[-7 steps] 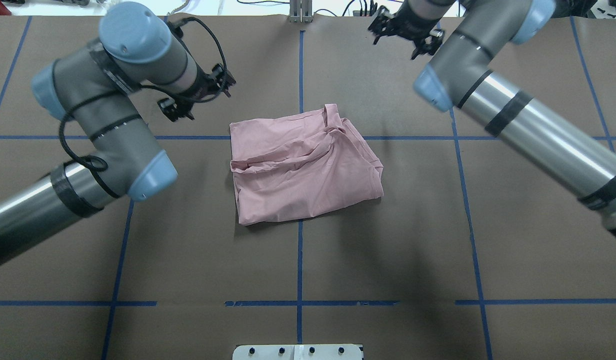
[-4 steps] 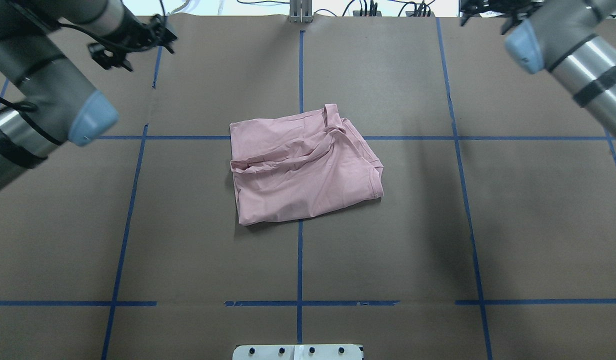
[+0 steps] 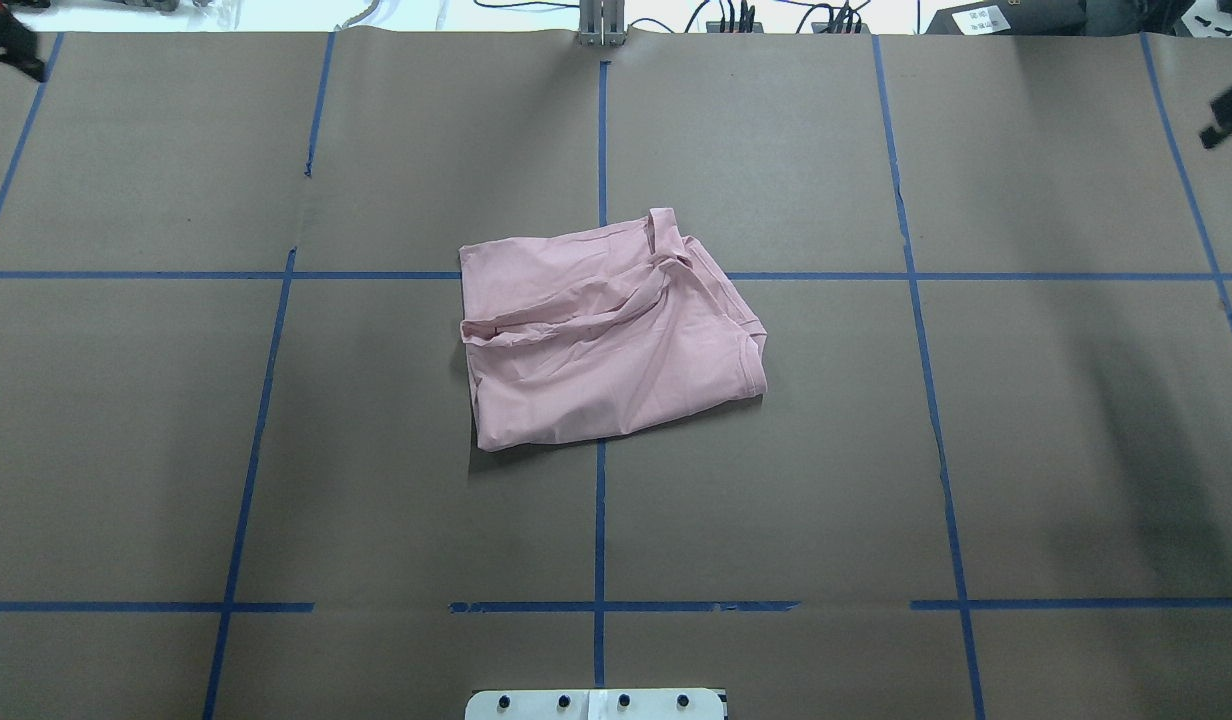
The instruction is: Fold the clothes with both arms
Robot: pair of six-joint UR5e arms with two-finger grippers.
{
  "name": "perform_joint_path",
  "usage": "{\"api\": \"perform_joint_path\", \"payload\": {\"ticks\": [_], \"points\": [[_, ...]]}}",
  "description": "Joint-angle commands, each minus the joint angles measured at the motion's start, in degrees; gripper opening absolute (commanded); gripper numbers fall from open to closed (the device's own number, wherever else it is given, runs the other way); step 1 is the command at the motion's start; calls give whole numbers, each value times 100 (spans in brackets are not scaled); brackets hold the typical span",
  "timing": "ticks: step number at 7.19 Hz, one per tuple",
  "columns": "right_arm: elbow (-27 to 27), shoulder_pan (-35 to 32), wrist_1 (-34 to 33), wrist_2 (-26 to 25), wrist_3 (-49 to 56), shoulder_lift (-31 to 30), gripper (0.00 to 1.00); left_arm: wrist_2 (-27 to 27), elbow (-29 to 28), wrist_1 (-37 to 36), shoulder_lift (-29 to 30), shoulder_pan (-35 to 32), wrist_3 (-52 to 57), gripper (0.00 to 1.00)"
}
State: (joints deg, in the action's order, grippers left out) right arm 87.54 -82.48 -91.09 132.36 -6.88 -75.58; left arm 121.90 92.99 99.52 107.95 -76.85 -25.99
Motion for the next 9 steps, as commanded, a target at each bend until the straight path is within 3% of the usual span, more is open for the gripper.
{"api": "perform_joint_path", "payload": {"ticks": [1,2,4,7,9], "points": [[718,-373,-172,246,748,-1112,100,341,1,-3,-720,-488,1827,100],[999,-409,-198,264,950,-1464,100,630,26,5,-1045,-768,2826,100],[1046,-454,-163,229,882,-1574,100,1124,227,119,-1703,-1007,3294,100],[1046,-445,-146,185,873,-1573,100,809,194,94,-1997,-1008,3355,100],[923,-445,-146,185,873,-1582,100,818,220,-352,-1919,-1008,3364,100]]}}
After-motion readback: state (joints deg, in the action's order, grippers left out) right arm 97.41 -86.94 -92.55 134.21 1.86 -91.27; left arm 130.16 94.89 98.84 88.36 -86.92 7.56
